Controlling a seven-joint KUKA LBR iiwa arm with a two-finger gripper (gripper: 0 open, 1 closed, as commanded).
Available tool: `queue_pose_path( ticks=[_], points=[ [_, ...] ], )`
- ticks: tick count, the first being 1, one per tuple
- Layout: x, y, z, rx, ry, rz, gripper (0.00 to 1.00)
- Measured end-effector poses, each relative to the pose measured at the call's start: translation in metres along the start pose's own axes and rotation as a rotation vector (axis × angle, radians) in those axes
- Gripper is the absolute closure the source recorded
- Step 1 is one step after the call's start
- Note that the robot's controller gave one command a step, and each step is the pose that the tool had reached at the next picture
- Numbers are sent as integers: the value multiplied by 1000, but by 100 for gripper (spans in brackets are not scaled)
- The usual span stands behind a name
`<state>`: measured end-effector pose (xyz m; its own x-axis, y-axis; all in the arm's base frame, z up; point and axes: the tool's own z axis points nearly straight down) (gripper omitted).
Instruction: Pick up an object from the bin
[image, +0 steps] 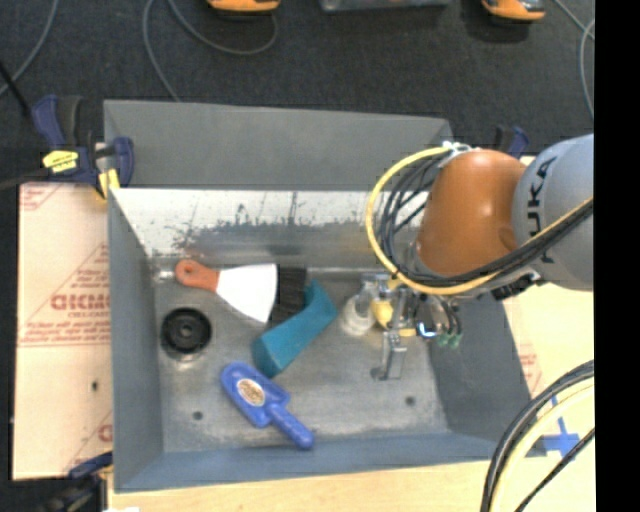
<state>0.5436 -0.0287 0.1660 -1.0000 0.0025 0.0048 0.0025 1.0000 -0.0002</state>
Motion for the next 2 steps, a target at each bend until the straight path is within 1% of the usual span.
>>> queue_pose_path(
  ticks=[1,2],
  points=[
    [-2,0,-4,1,-8,0,0],
    [-27,10,38,0,-8,8,0]
  ],
)
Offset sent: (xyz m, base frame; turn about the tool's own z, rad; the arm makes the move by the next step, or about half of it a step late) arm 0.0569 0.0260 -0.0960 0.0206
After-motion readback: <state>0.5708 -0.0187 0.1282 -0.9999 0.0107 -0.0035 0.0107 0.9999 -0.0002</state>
